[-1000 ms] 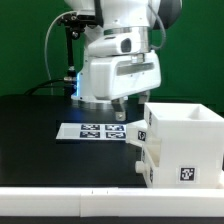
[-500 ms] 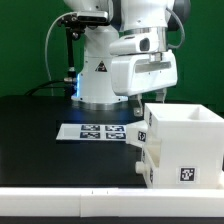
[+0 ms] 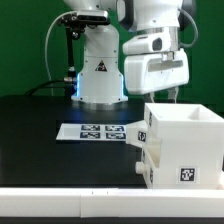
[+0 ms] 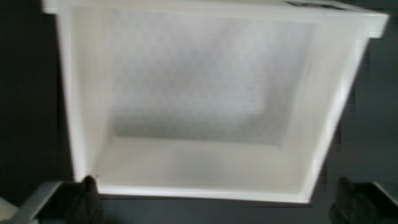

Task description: Assemble drawer

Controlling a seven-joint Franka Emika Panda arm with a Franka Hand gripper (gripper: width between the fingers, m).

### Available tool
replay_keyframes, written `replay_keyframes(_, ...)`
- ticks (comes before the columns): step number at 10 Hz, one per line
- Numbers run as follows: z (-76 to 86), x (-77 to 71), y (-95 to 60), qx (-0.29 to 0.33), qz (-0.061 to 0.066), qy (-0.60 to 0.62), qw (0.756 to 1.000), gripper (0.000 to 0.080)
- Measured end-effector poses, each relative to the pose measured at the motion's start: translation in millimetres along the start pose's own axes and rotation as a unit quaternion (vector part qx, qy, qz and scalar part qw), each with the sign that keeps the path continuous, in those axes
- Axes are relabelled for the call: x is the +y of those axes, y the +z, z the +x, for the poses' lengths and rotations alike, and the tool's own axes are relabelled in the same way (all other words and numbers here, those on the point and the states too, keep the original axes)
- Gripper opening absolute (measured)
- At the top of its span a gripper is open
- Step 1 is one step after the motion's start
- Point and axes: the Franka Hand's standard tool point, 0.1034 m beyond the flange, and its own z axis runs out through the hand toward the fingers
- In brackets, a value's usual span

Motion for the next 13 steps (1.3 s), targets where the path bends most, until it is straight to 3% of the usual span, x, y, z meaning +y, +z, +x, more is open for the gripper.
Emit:
replay_keyframes(7,-14.7,-22.6,50.5,0.014,0.033,0.012,0.999,0.0649)
replay_keyframes(11,-22.4,-16.9,55.6,0.014,0.037,0.016,0.999,0.0636)
replay_keyframes(13,-22.4,-16.9,55.6,0.014,0.037,0.016,0.999,0.0263)
